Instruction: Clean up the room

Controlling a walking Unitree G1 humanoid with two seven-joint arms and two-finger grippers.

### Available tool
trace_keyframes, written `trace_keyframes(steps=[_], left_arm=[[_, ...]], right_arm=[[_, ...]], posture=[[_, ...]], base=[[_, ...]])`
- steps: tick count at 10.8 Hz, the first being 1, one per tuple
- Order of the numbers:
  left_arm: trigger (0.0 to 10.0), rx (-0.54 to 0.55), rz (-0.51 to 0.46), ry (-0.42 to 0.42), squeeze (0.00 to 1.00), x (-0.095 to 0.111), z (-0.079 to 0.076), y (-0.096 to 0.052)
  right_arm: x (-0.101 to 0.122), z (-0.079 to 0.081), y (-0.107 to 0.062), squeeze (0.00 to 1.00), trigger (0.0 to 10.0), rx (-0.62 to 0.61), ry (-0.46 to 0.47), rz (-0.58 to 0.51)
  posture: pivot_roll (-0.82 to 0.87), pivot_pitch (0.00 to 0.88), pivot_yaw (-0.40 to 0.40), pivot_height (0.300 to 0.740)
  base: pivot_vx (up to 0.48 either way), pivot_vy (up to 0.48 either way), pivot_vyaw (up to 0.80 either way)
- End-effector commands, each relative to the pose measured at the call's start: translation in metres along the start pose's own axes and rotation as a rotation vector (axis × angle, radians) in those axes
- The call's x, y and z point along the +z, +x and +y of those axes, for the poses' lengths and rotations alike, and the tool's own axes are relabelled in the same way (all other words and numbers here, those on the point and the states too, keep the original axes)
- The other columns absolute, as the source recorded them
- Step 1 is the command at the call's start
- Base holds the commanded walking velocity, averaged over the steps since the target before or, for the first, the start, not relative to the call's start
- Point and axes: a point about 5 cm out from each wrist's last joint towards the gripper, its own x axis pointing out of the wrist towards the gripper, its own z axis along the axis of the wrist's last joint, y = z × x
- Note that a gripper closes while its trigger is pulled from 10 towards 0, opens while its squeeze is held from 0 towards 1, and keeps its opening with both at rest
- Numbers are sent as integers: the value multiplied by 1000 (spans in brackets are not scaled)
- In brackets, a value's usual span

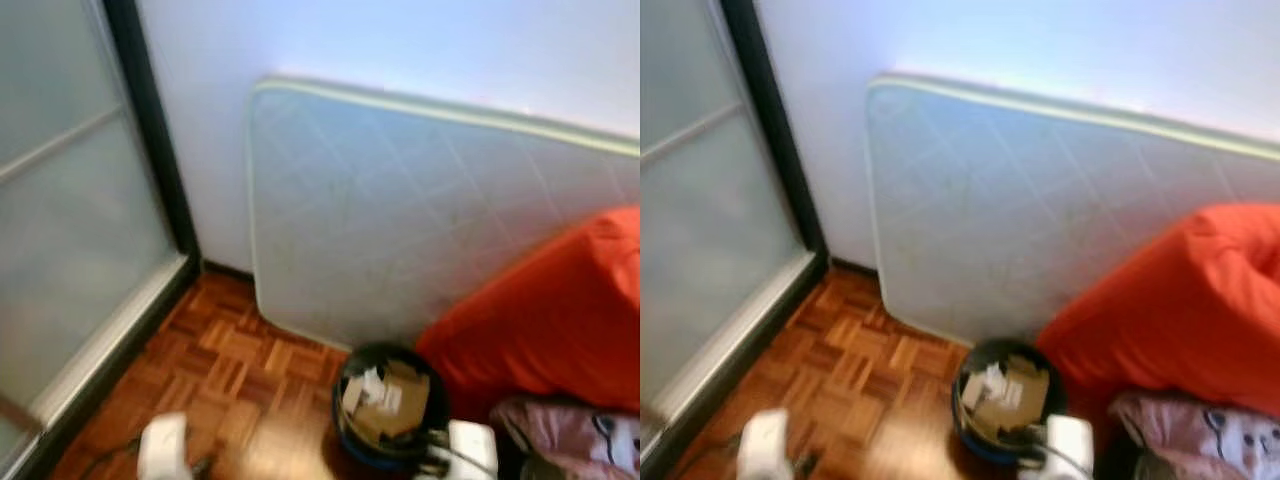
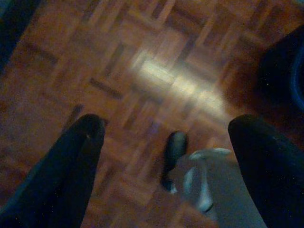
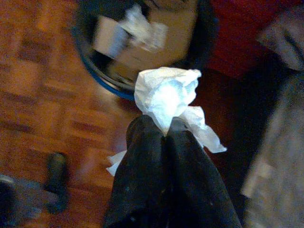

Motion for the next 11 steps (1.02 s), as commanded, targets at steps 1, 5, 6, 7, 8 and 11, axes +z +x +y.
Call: trace_keyframes(steps=[1, 5, 6, 7, 8, 11], left_arm=[[10000, -24, 1, 1, 0, 0, -9, 1], [10000, -25, -1, 5, 0, 1, -8, 1], [10000, -25, -1, 5, 0, 1, -9, 1], [10000, -25, -1, 3, 0, 1, -9, 1], [10000, -25, -1, 3, 0, 1, -9, 1], [10000, -26, -1, -2, 0, 1, -10, 1]], right_arm=[[-2, -14, -2, 0, 10000, -41, 14, 9], [-1, -13, -2, 0, 10000, -29, 2, 0], [0, -13, -2, 0, 10000, -27, -5, -4], [1, -13, -1, 0, 10000, -19, -28, -8], [2, -13, -1, 0, 10000, -19, -28, -9], [2, -14, -1, 0, 10000, -22, -22, -14]], posture=[[219, 9, -33, 740], [217, 6, -33, 740], [217, 6, -33, 740], [218, 6, -34, 740], [218, 7, -36, 740], [216, 13, -39, 740]], base=[[277, 0, 0], [273, 0, -197], [266, 0, 0], [270, 0, 0], [270, 0, 406], [266, 0, 690]])
